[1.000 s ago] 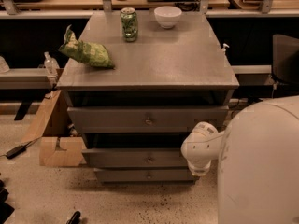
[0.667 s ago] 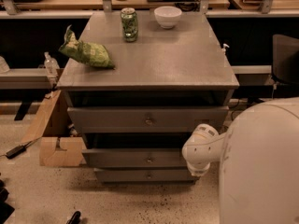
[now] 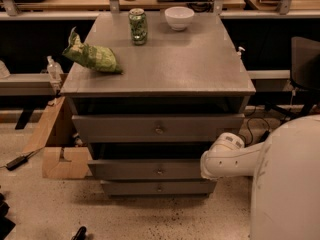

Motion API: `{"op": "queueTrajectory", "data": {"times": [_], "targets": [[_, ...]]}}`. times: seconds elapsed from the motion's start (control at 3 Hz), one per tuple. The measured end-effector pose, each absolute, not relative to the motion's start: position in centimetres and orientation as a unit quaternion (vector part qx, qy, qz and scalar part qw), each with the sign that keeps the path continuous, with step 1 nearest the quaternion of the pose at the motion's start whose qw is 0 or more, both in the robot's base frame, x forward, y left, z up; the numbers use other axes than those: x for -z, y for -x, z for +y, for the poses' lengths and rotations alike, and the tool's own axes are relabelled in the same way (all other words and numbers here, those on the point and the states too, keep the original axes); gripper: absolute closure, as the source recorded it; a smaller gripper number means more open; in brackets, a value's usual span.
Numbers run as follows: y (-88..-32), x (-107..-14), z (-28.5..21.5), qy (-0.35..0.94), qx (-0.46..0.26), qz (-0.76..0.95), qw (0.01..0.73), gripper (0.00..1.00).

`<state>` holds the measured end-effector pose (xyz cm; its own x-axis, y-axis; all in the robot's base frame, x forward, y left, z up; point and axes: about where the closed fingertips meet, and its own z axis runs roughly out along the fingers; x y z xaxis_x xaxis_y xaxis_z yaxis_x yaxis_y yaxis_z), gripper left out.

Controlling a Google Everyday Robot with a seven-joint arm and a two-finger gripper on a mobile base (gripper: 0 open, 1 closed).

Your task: Open middle drawer

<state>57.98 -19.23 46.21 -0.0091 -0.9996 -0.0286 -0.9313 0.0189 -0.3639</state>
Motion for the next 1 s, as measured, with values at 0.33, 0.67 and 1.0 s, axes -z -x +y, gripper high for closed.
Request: {"op": "queueTrajectory", "data": {"times": [0.33, 0.67, 1.0], "targets": [[-57.6, -45.8, -19.3, 0.692, 0.121, 0.699, 0.133, 0.01], [-58.8, -43.4, -18.7, 0.693, 0.115, 0.702, 0.12, 0.0], [-58.9, -42.9, -18.7, 0.692, 0.113, 0.703, 0.118, 0.0]]}}
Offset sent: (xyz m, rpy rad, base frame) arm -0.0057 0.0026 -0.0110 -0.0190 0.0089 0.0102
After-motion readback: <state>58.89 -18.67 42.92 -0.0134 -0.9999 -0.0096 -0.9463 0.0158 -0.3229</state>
